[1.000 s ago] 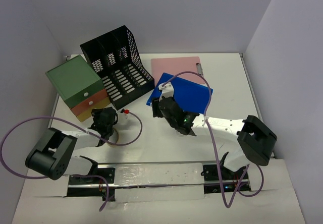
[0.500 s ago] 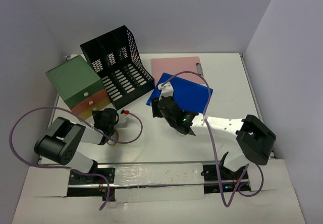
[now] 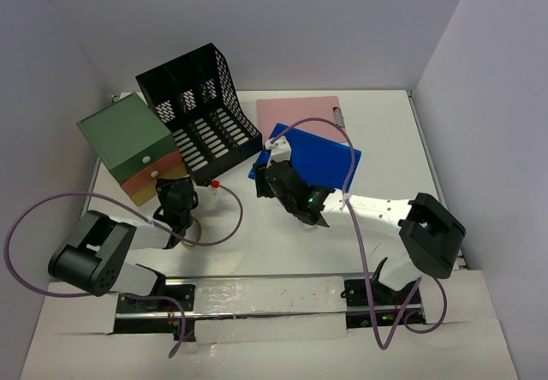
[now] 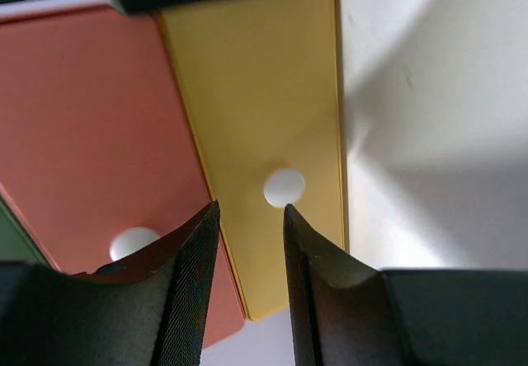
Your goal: Organize the desk
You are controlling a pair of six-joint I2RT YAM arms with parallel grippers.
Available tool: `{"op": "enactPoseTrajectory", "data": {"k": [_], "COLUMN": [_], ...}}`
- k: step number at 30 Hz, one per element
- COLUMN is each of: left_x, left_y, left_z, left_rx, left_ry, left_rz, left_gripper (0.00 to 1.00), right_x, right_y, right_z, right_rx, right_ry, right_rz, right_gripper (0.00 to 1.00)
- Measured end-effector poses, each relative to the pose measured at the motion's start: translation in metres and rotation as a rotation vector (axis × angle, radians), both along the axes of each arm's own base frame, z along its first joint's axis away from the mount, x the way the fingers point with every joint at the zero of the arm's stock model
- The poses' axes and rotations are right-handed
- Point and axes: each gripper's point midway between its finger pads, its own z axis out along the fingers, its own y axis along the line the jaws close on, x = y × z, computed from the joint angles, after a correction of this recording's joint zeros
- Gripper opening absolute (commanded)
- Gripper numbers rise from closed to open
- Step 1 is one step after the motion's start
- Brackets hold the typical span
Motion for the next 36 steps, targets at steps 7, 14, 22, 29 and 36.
{"op": "enactPoseTrajectory", "data": {"k": [7, 14, 22, 29, 36], "left_x": [0.013, 0.008, 0.006, 0.01, 0.013], "left_y": [-0.01, -0.005, -0.001, 0.003, 0.009], "left_z": [0.003, -0.015, -0.022, -0.023, -0.025], "left_rx": [-0.082, -0.089, -0.072, -0.024, 0.035], "left_ry": [0.016, 0.092, 0.118, 0.075, 0.032], "left_rz": [0.007, 0.036, 0.044, 0.041, 0.041], "left_gripper": [0.44, 0.44, 0.44, 0.43, 0.4], "right_x": [0.0, 0.001, 0.002, 0.001, 0.001], "right_y": [0.0, 0.0, -0.002, -0.003, -0.004], "right_z": [0.001, 0.001, -0.001, -0.007, -0.008], "right_rx": [0.002, 0.001, -0.004, -0.023, -0.031], "right_ry": [-0.001, -0.001, 0.003, 0.016, 0.018], "right_rz": [0.0, -0.002, -0.006, -0.006, -0.006], "right_gripper": [0.63, 0.63, 0.63, 0.63, 0.63]}}
